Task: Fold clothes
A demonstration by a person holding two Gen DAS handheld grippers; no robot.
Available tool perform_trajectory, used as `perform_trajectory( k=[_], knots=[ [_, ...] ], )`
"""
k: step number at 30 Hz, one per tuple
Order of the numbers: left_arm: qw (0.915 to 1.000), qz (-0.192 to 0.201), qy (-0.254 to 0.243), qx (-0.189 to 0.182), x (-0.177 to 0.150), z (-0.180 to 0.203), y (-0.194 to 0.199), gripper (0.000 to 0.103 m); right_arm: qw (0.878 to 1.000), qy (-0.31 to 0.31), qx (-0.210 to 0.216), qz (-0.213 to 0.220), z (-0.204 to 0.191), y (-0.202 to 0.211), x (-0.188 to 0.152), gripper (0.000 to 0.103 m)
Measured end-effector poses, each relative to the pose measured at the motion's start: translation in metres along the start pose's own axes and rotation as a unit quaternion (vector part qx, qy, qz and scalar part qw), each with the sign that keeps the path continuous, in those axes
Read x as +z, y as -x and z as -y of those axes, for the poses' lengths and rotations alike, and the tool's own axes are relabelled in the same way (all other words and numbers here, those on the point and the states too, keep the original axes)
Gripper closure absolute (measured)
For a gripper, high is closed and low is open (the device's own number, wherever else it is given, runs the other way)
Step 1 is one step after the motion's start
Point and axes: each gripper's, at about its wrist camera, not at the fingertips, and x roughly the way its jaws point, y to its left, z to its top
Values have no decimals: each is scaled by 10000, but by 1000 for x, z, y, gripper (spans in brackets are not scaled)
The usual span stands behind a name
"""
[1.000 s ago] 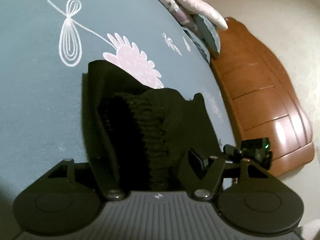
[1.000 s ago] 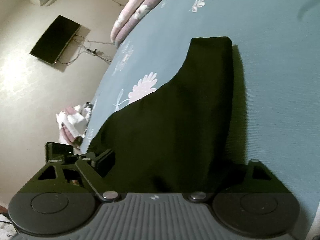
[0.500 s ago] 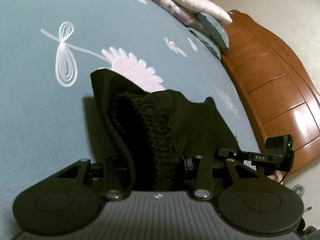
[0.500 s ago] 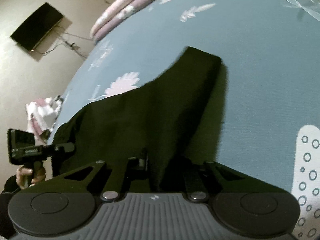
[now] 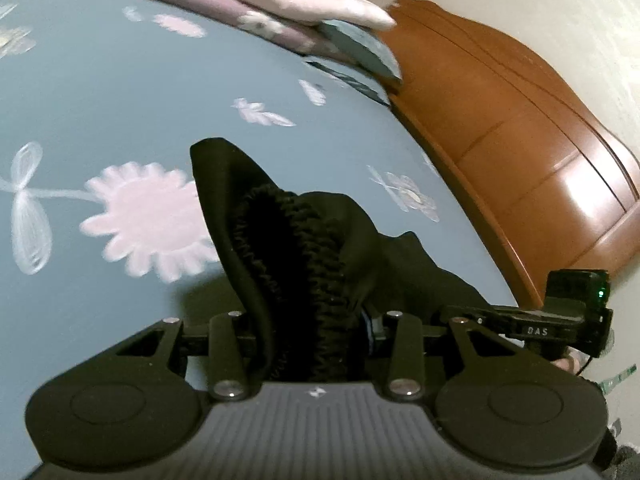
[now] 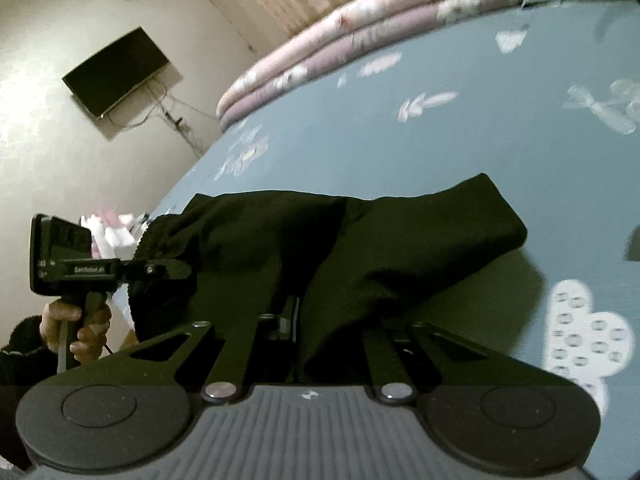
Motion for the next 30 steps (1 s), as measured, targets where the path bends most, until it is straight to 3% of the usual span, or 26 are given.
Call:
perform_trajectory(
  k=[8,18,22,30],
  knots=[
    [9961,-307,-735,-377,30,77,-66,65,9958,-274,-479,727,29,80,-21,90],
    [9805,-800,-1519,-959,67,171,-176,68,9783,-478,-1384,1463,61,151,-31,90],
    [9737,-949,-1719,-1152,82,208,-219,69,9693,-541,-1672,1719,77,169,-28,89],
    [9655,-1175,-2023,-1141,111,268,-305,70,9534,-499,-2156,2049,98,174,-18,89]
  ],
)
